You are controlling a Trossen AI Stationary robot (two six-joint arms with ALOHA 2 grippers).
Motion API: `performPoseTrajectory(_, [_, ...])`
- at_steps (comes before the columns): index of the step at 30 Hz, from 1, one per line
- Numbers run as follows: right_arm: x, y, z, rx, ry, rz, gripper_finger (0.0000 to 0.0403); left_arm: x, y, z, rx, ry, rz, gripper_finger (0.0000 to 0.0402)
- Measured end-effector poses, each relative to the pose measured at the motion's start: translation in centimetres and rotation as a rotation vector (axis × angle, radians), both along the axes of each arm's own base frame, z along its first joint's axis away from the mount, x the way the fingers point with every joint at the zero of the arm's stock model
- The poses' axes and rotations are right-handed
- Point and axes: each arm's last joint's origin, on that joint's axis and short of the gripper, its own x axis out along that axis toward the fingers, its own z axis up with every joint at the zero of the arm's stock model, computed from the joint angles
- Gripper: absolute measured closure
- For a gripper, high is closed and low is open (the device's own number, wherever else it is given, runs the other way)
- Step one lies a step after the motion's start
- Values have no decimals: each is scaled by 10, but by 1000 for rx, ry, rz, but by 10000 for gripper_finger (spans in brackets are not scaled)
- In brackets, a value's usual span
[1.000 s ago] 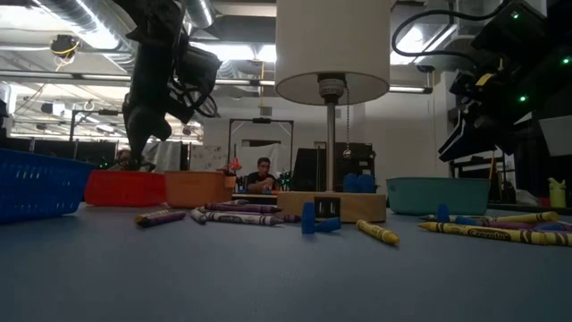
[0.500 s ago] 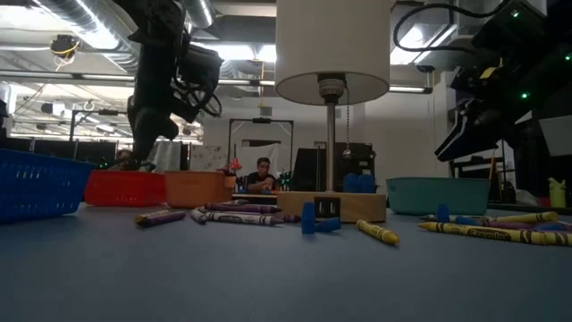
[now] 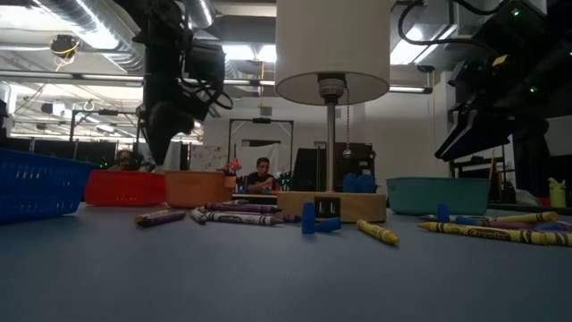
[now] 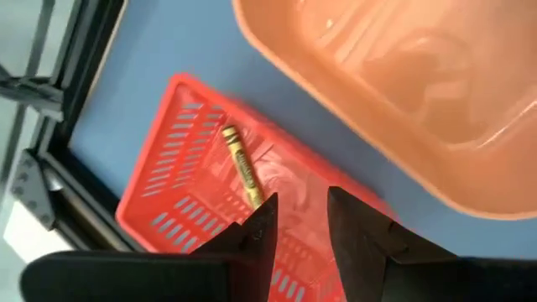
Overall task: Sort crayons
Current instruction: Put the gray crayon into the green bin
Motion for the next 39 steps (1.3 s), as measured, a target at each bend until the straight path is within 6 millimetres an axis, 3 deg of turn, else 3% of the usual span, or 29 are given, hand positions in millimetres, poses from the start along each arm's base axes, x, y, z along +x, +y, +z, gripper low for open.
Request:
performPoseTrajectory(8, [0, 0, 0, 10, -1, 12, 270, 6, -8, 0, 3, -20, -41, 312])
performPoseTrajectory(24, [1, 7, -1, 215, -28, 115, 270, 19, -25, 1, 22, -63, -122, 312])
performPoseTrajectory(39, [15, 7, -17, 274, 68, 151, 270, 24, -34, 1, 24, -68, -159, 312])
